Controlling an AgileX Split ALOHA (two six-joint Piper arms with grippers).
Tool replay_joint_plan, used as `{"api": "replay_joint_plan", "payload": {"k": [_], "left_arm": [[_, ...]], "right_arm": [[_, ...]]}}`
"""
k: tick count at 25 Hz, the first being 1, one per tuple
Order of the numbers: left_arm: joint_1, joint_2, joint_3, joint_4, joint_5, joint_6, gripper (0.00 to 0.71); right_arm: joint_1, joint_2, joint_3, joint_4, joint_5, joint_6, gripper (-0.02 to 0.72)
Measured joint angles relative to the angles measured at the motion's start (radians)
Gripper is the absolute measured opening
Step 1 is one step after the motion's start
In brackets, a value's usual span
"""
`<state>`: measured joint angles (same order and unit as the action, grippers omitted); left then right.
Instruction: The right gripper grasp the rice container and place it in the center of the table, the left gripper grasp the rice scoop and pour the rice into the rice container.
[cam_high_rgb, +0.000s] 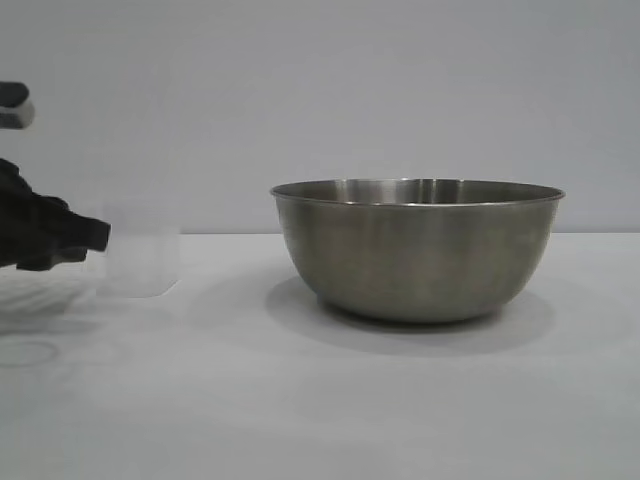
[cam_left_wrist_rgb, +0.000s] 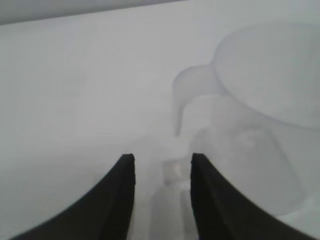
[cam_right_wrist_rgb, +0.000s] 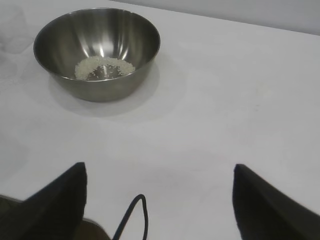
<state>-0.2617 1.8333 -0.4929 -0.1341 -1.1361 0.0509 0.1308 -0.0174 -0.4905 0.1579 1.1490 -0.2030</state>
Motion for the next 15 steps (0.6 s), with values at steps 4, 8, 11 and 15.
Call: {"api": "replay_joint_plan", "payload": {"k": [4,8,11,15], "left_arm": [[0.000,-0.181,0.000,0.006,0.058,0.026,0.258],[0.000,-0.365,0.000,0.006,0.194,0.059,0.258],[0.000,-0.508,0.001,0.006,0.325,0.066,0.258],[0.000,-0.664,0.009,-0.017,0.508,0.121,0.258]], "right_arm": [[0.000,0.000,0.000,0.000,0.000,0.000,0.552],[0.000,0.000,0.000,0.000,0.000,0.000,0.552],[0.000,0.000,0.000,0.000,0.000,0.000,0.552],[0.000,0.000,0.000,0.000,0.000,0.000,0.552]]}}
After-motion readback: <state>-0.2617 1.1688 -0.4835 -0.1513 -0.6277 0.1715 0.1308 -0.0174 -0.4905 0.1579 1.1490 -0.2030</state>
